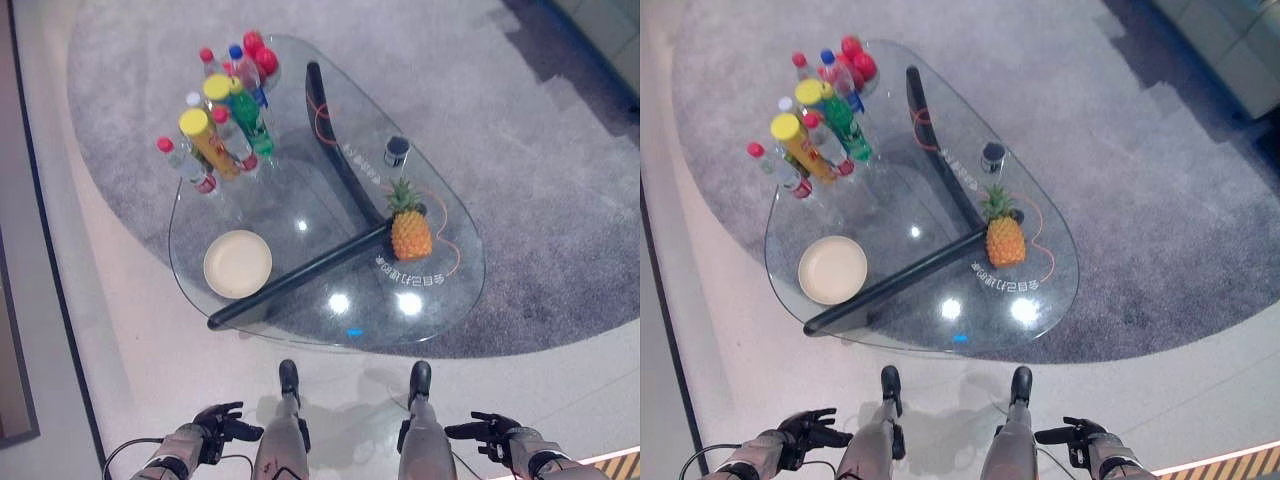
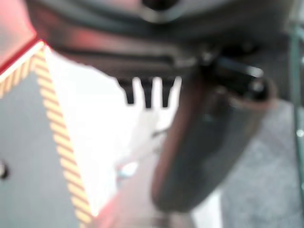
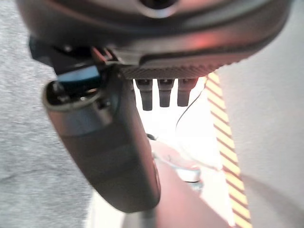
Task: Pick up the fruit to the plate
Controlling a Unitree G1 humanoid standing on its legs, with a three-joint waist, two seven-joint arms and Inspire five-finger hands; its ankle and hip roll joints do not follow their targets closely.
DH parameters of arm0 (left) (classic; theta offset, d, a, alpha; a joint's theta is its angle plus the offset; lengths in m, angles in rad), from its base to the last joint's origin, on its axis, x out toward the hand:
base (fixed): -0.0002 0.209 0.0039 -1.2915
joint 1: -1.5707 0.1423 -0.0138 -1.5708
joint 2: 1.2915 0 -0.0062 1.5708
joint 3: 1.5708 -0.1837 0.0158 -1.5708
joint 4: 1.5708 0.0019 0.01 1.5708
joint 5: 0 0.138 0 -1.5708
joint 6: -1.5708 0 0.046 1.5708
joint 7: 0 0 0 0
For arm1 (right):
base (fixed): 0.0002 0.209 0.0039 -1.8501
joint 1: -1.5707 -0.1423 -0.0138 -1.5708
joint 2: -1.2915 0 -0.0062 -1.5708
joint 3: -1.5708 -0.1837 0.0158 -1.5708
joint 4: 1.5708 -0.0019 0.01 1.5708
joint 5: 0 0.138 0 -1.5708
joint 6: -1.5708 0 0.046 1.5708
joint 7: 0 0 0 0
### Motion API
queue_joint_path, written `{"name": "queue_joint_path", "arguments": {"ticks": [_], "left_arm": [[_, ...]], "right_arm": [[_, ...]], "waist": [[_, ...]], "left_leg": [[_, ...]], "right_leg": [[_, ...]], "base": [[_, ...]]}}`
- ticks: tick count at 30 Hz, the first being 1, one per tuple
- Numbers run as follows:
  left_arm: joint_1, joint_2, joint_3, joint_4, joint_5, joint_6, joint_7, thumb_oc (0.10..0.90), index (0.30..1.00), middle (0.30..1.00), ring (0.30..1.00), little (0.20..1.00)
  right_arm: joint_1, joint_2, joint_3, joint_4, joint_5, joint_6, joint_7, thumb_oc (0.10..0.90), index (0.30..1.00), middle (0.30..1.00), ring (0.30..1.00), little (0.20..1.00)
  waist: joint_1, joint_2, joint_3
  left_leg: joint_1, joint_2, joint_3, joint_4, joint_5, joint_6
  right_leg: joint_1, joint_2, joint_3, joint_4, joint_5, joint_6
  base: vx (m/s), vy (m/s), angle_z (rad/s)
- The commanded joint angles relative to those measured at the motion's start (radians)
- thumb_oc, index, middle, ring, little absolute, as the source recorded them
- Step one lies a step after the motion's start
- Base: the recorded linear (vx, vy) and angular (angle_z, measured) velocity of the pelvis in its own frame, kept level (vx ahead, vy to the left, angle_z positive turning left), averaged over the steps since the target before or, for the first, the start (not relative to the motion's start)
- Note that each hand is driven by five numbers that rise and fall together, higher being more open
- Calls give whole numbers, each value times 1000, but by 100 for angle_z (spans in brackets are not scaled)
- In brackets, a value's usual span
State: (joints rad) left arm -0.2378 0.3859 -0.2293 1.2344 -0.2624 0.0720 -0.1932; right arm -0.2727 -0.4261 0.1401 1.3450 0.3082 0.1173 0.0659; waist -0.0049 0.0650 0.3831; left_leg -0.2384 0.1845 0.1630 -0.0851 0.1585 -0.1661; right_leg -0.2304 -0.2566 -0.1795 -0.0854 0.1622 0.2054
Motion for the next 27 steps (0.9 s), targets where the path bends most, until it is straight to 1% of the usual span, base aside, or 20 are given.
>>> {"name": "queue_joint_path", "arguments": {"ticks": [1, 3, 4, 6, 7, 9, 11, 12, 14, 17, 20, 24, 27], "left_arm": [[-66, 9, -28, 23, -154, 0, -68, 800, 900, 900, 900, 900], [-101, 19, -30, 7, -230, -11, -70, 800, 900, 900, 900, 900], [-128, 21, -27, -8, -298, -21, -66, 800, 900, 900, 900, 900], [-155, 17, -18, -35, -380, -28, -58, 800, 900, 900, 900, 900], [-167, 15, -9, -58, -433, -45, -49, 800, 900, 900, 900, 900], [-179, 15, 7, -86, -477, -74, -22, 800, 900, 900, 900, 900], [-194, 18, 19, -101, -505, -86, 1, 800, 900, 900, 900, 900], [-202, 19, 29, -106, -522, -98, 16, 800, 900, 900, 900, 900], [-211, 22, 43, -121, -546, -122, 51, 800, 900, 900, 900, 900], [-224, 29, 60, -133, -549, -150, 96, 800, 900, 900, 900, 900], [-235, 37, 70, -148, -552, -164, 137, 800, 900, 900, 900, 900], [-239, 37, 78, -151, -558, -180, 185, 800, 900, 900, 900, 900], [-238, 36, 84, -143, -576, -185, 196, 800, 900, 900, 900, 900]], "right_arm": [[-41, -24, 13, -22, 79, -49, -24, 800, 900, 900, 900, 900], [-58, -37, 12, -44, 104, -98, -43, 800, 900, 900, 900, 900], [-79, -43, 5, -67, 147, -138, -66, 800, 900, 900, 900, 900], [-108, -50, -1, -90, 156, -183, -100, 800, 900, 900, 900, 900], [-122, -46, 0, -113, 167, -228, -125, 800, 900, 900, 900, 900], [-141, -38, -3, -147, 177, -267, -167, 800, 900, 900, 900, 900], [-151, -34, -6, -172, 189, -288, -190, 800, 900, 900, 900, 900], [-156, -31, -9, -190, 194, -311, -208, 800, 900, 900, 900, 900], [-165, -30, -12, -220, 199, -335, -233, 800, 900, 900, 900, 900], [-186, -28, -10, -256, 207, -352, -271, 800, 900, 900, 900, 900], [-200, -26, -8, -281, 203, -368, -297, 800, 900, 900, 900, 900], [-215, -27, -3, -297, 198, -388, -318, 800, 900, 900, 900, 900], [-230, -31, 3, -300, 202, -406, -326, 800, 900, 900, 900, 900]], "waist": [[-4, -10, 56], [-6, -10, 85], [-6, -10, 107], [-7, -14, 133], [-7, -17, 137], [-3, -27, 137], [-3, -35, 137], [-3, -40, 137], [-4, -46, 137], [-2, -54, 137], [-1, -59, 137], [2, -60, 137], [4, -58, 137]], "left_leg": [[-40, -15, -25, -2, -13, 5], [-64, -19, -33, -2, -6, 10], [-90, -19, -38, -2, 4, 12], [-121, -16, -38, 9, 6, 12], [-151, -16, -38, 17, 7, 13], [-202, -16, -45, 44, 0, 14], [-249, -17, -60, 81, -9, 16], [-283, -16, -70, 111, -15, 15], [-339, -17, -84, 166, -28, 14], [-402, -16, -100, 220, -40, 13], [-449, -19, -114, 264, -51, 12], [-486, -24, -128, 301, -68, 14], [-504, -26, -132, 312, -70, 15]], "right_leg": [[-67, -34, -15, 1, 54, 11], [-99, -33, -3, 27, 48, 8], [-136, -36, 6, 56, 39, 7], [-170, -40, 7, 71, 35, 9], [-205, -41, 10, 84, 33, 10], [-258, -42, 14, 111, 28, 12], [-300, -37, 20, 142, 20, 9], [-328, -36, 23, 165, 14, 7], [-377, -35, 26, 206, 4, 6], [-439, -31, 29, 253, -7, 4], [-484, -25, 32, 289, -16, 1], [-522, -18, 33, 320, -30, -3], [-541, -19, 31, 328, -30, -5]], "base": [[-153, 26, 0], [-119, 1, 1], [-127, -13, 4], [-146, -15, 5], [-135, -31, 3], [-106, -56, 4], [-70, -63, 3], [-51, -58, 1], [-57, -60, 4], [-35, -54, 5], [-15, -54, 0], [0, -40, 0], [0, 0, 0]]}}
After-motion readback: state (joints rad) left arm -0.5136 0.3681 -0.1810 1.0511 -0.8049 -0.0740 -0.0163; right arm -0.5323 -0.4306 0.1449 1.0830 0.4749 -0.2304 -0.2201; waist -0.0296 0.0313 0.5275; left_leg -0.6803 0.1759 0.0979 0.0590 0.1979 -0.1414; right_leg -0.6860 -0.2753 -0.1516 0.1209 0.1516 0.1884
